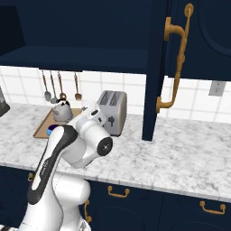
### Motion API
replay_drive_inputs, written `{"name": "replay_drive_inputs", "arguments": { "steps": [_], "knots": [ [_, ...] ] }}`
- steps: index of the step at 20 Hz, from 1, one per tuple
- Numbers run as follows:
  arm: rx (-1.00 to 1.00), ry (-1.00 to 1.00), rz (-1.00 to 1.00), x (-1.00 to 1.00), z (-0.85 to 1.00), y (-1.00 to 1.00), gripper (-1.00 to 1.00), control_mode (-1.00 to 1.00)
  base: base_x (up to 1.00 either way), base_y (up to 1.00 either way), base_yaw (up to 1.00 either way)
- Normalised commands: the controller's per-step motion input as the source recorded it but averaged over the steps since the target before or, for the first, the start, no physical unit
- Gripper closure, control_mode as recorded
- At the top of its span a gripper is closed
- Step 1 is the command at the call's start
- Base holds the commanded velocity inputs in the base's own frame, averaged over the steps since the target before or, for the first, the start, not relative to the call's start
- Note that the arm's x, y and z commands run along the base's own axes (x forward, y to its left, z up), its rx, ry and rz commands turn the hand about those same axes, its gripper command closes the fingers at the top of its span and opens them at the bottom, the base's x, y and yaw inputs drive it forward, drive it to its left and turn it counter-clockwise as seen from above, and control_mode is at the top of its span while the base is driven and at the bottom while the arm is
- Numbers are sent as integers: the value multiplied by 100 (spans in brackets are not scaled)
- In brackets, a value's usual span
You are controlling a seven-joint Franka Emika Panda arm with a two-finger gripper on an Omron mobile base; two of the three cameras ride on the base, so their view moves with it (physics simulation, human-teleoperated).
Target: Pick the kettle from the counter and place it on the tray. Then pick the mug from the cabinet and place it on the tray. Then close the cabinet doors.
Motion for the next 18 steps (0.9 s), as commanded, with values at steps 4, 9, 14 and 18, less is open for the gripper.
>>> {"name": "replay_drive_inputs", "arguments": {
  "steps": [4, 9, 14, 18],
  "knots": [
    [0, -13, -11, -27, -27, -81, -100, -100, 0, 0, 0],
    [0, -21, -13, -48, -2, -71, -100, -100, 0, 0, 0],
    [0, -12, -11, -40, 0, -69, -100, -100, 0, 0, 0],
    [0, -10, -9, -35, 6, -67, -100, -100, 0, 0, 0]
  ]
}}
